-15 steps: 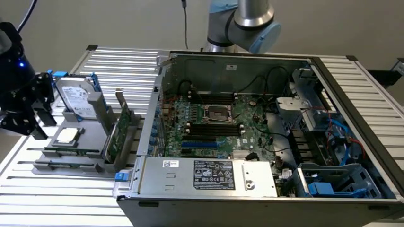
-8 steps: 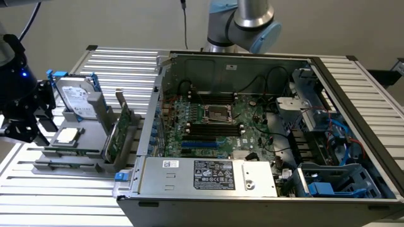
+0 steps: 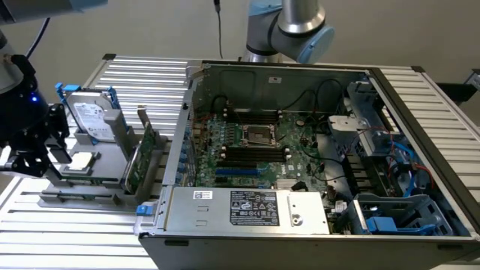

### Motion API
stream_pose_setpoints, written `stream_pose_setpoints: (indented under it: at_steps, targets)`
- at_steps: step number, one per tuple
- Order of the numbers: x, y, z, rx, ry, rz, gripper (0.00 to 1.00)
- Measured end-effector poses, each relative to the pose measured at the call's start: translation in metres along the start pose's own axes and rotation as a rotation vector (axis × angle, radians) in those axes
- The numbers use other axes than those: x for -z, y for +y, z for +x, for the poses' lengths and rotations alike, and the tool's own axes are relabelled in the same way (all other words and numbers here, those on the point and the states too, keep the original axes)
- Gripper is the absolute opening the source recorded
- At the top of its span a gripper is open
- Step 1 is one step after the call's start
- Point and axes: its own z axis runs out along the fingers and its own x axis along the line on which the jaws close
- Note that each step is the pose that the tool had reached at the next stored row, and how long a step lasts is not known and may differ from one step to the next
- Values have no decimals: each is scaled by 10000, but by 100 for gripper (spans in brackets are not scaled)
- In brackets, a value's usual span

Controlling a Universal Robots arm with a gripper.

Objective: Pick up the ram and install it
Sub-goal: 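Pick up the ram and move it above insertion slot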

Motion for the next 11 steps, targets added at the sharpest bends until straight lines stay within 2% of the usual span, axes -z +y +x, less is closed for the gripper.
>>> stream_pose_setpoints:
  at_steps: [11]
  targets:
    - [-200, -9, 16, 22, -1, 1, 42]
